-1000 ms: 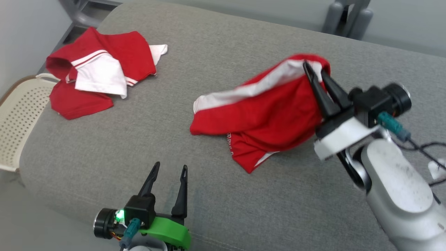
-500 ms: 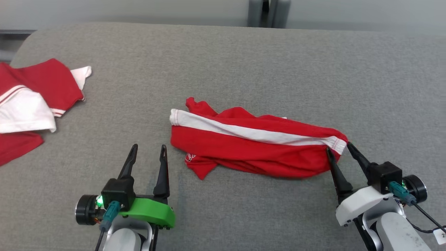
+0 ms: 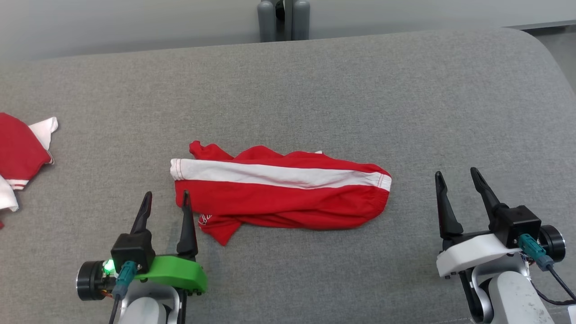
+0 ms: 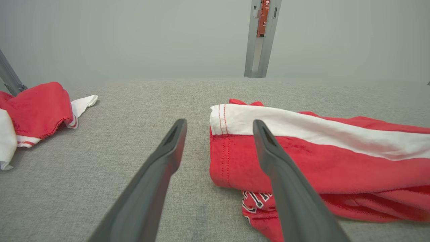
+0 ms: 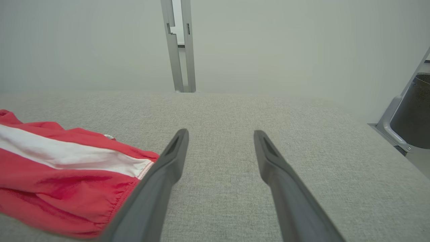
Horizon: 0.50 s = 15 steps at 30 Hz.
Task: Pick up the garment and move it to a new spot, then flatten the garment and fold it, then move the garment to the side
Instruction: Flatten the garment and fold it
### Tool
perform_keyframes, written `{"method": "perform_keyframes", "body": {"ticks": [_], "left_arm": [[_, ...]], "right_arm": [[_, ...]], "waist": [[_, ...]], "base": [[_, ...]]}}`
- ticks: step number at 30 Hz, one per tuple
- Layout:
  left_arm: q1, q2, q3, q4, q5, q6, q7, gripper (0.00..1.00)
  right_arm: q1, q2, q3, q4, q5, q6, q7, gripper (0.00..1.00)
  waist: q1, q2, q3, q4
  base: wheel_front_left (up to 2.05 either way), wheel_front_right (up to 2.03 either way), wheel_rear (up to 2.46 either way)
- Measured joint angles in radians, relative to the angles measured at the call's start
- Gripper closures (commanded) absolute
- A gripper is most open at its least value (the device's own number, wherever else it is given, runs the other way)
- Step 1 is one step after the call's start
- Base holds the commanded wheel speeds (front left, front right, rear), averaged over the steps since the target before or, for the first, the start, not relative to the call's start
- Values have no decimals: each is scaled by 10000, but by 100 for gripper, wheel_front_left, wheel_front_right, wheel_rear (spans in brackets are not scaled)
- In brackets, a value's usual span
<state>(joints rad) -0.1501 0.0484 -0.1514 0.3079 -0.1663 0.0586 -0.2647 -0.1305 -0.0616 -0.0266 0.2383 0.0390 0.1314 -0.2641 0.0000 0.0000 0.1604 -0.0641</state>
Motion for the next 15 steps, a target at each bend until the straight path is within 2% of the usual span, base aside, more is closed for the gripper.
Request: {"method": "perform_keyframes", "body": {"ticks": [10,15], "left_arm": [[876,0,696,134,48,92,0,0],[1024,-2,734,50,58,88,0,0]], "right_arm": [[462,111,334,259,418,0,-2,0],[477,109,437,261,612,0,-2,0]], "waist": [[0,0,-683,-207],[0,0,-874,-254]], "base": [[0,0,0],[0,0,0]]}}
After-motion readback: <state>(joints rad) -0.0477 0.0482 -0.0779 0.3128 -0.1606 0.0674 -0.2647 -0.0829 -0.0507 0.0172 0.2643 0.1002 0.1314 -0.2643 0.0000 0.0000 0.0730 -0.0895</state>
